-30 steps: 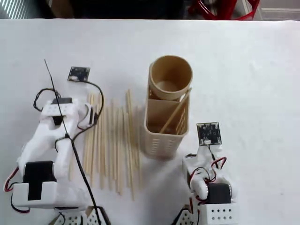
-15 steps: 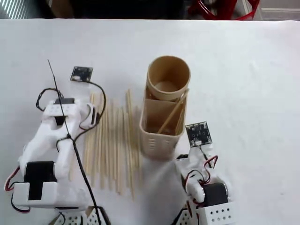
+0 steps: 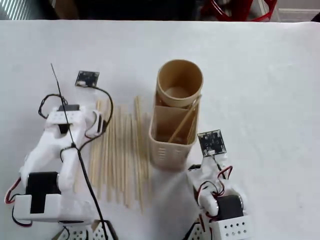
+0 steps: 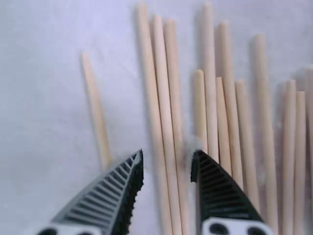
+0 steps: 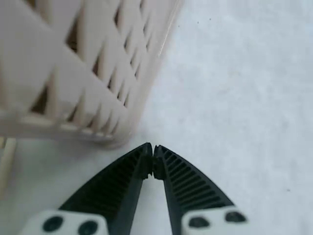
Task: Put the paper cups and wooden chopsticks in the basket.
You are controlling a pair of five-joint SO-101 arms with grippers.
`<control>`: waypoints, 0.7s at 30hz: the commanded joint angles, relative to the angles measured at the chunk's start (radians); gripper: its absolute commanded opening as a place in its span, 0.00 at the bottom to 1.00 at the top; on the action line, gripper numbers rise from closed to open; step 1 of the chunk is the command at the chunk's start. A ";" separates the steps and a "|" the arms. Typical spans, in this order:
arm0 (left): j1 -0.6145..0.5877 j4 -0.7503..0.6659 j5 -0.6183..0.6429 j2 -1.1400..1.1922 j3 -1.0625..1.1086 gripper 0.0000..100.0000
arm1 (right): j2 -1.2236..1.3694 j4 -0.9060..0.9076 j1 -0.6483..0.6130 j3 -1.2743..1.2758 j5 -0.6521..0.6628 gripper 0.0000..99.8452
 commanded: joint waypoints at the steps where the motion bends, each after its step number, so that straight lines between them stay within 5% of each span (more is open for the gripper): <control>1: 0.005 -0.015 -0.009 -0.005 -0.002 0.17 | -0.002 0.005 0.004 0.009 0.002 0.02; 21: -0.008 -0.015 -0.011 -0.005 -0.006 0.07 | -0.002 0.005 0.004 0.009 0.002 0.02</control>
